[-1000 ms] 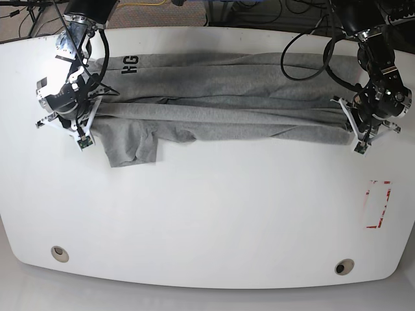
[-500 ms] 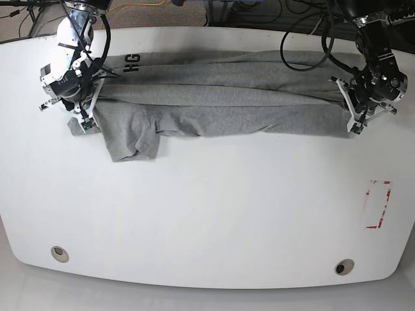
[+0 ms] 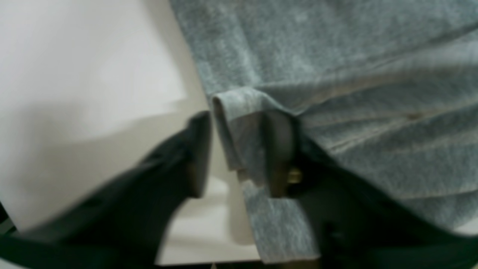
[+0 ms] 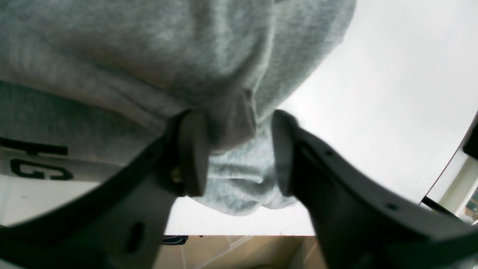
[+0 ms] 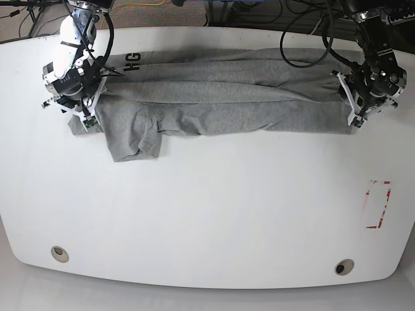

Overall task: Fold the T-shirt properly
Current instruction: 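Release the right gripper and grasp the hanging sleeve below it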

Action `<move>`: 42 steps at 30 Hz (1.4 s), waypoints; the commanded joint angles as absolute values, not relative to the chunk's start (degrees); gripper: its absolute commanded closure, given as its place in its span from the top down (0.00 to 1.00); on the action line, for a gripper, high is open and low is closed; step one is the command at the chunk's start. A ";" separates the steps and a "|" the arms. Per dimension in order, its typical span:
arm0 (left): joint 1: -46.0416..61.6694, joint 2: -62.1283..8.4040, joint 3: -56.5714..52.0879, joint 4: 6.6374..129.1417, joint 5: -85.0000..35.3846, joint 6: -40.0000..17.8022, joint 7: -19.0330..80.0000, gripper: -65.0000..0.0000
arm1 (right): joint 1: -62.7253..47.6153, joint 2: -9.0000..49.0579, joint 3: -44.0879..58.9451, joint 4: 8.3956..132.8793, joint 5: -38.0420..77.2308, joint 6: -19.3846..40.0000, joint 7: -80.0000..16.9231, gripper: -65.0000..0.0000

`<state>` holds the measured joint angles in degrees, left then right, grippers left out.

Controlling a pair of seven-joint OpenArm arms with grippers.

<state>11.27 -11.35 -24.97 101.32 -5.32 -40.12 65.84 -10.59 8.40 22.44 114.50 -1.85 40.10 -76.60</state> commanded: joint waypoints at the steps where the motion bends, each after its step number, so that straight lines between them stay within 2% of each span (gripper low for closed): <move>1: 10.51 -12.18 -25.19 102.46 -5.41 -40.00 67.30 0.48 | -9.98 8.92 22.73 115.65 -2.42 40.00 -76.35 0.49; 10: 9.36 -12.26 -25.63 108.62 -5.67 -40.00 68.18 0.50 | -2.77 5.76 27.91 115.56 -2.33 40.00 -76.09 0.51; 17: 9.01 -12.26 -25.63 110.90 -5.76 -40.00 68.18 0.51 | 4.88 3.03 28.09 113.27 -2.77 40.00 -76.09 0.51; 29: 8.40 -12.35 -25.71 110.90 -5.49 -40.00 68.18 0.50 | 9.45 3.74 28.09 108.26 -2.42 40.00 -76.18 0.51; 42: 8.22 -12.79 -25.71 110.90 -5.58 -40.00 68.18 0.50 | 14.73 1.36 28.09 88.92 -2.42 40.00 -65.54 0.51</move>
<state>8.88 -11.97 -25.45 109.84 -5.58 -40.12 68.95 12.78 0.60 27.90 90.56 -2.63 40.07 -66.94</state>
